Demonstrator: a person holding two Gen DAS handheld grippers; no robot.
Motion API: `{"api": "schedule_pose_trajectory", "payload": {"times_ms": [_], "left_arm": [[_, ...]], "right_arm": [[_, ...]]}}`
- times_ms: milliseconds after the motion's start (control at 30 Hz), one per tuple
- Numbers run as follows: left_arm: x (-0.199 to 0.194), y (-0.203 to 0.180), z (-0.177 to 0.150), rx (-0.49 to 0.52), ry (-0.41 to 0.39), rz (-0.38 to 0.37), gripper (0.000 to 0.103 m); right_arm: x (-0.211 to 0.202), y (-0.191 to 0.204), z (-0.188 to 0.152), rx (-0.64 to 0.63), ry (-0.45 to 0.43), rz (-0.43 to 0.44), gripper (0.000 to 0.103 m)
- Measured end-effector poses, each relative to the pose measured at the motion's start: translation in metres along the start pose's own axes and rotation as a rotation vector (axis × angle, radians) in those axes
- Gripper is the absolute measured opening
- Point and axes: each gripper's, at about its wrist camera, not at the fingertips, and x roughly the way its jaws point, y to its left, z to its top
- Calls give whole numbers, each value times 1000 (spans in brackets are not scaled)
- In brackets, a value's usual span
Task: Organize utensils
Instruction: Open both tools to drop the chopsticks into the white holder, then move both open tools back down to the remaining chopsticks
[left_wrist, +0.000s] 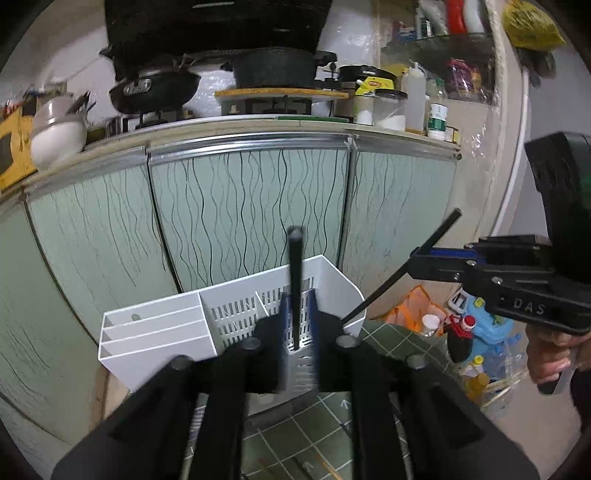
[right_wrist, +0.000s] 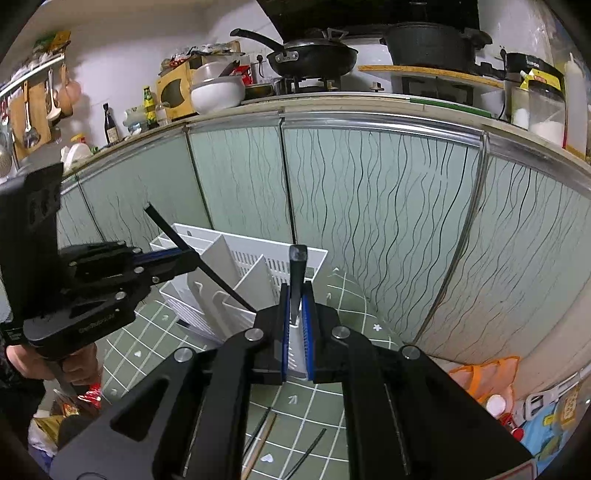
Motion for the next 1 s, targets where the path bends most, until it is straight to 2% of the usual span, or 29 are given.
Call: {"api": "schedule_pose_trajectory", "payload": {"times_ms": [33,67,133,200,267,367,533,1000], "left_arm": [[-3,-1,0,9,-11,18,83],[-8,-2,-1,17,-36,43,92],[-16,-3,-1,24,-63,46,92],[-21,-3,-1,22,-56,68,93],[-28,-5,-2,38,-61,86,95],[-39,-8,-5,52,-72,117,99],[-56,-5,-14,25,-74,118,99],[-87,3,-71,-46,-43,151,99]], "right_arm": [[-2,1,-1,-4,-7,-7,24],[-5,2,-1,-6,-17,-14,54],[-13,3,-2,-10,-51,-24,77],[-19,4,-3,-14,-69,-29,82],[-25,4,-6,-10,-79,-44,93],[-33,6,-10,-15,-82,-62,95],[-41,17,-24,-65,-76,-118,95],[-57,30,-74,-69,-40,-137,95]]}}
